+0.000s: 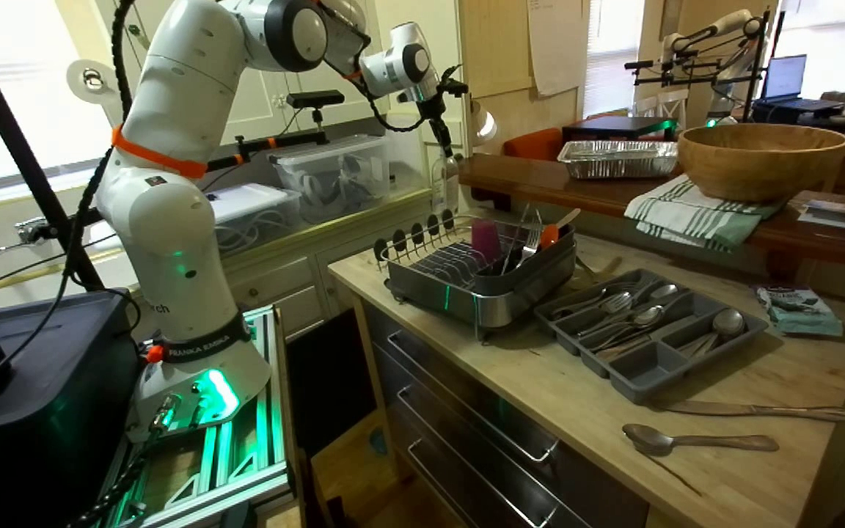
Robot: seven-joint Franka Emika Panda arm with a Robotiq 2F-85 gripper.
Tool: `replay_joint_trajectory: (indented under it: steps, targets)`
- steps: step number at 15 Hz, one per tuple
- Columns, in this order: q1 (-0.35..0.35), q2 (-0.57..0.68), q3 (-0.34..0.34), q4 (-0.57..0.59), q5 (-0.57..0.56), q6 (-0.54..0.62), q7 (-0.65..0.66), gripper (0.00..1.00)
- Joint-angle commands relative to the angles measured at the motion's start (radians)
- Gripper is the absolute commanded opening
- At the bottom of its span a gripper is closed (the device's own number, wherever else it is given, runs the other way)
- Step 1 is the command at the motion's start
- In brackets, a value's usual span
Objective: Put the bottle on the counter
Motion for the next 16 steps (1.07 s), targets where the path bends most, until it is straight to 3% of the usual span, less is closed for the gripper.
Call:
replay_joint_trajectory:
  steps: [1, 6, 10, 11, 16]
  targets:
    - [0.027, -0.081, -0.033, -0.091, -0.06, -0.027, 0.089, 0.12]
    - [0.03, -0.091, -0.02, -0.086, -0.086, -0.099, 0.117, 0.12]
    - [0.02, -0.091, -0.014, -0.086, -0.078, -0.081, 0.109, 0.12]
    - [0.019, -0.064, -0.01, -0.057, -0.068, -0.087, 0.096, 0.37]
    - [0.019, -0.065, -0.01, -0.057, -0.068, -0.087, 0.096, 0.37]
